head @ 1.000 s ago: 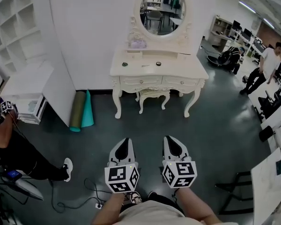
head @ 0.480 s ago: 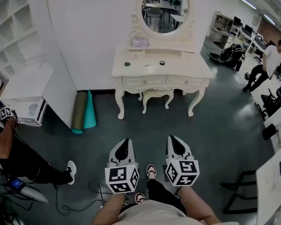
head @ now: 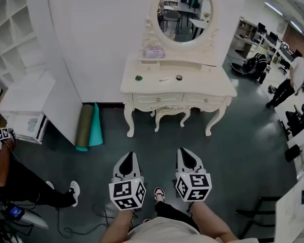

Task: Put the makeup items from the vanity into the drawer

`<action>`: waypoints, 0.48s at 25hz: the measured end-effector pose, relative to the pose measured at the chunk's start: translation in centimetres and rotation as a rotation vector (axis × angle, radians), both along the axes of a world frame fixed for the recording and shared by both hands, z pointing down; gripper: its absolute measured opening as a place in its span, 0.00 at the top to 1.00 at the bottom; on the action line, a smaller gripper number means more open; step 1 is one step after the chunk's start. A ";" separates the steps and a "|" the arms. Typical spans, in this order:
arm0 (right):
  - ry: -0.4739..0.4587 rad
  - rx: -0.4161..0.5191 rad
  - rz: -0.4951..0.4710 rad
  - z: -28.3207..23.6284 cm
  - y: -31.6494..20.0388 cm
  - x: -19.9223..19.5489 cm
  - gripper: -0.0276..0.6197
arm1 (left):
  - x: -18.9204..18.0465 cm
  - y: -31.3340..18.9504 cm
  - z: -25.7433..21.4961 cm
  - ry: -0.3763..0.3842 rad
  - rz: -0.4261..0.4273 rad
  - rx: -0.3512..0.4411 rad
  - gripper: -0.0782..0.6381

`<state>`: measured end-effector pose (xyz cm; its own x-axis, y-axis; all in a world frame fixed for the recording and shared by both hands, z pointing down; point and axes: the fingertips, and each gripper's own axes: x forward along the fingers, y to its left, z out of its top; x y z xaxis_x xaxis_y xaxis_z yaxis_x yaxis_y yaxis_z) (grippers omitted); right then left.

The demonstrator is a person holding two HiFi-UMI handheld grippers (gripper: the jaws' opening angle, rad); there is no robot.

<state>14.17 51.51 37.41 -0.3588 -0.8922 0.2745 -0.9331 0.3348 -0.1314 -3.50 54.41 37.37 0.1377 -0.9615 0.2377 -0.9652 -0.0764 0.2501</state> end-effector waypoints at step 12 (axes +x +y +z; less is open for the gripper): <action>0.017 -0.030 -0.003 0.6 -13.2 2.6 0.93 | 2.2 -13.3 0.5 -0.008 -0.001 -0.021 0.88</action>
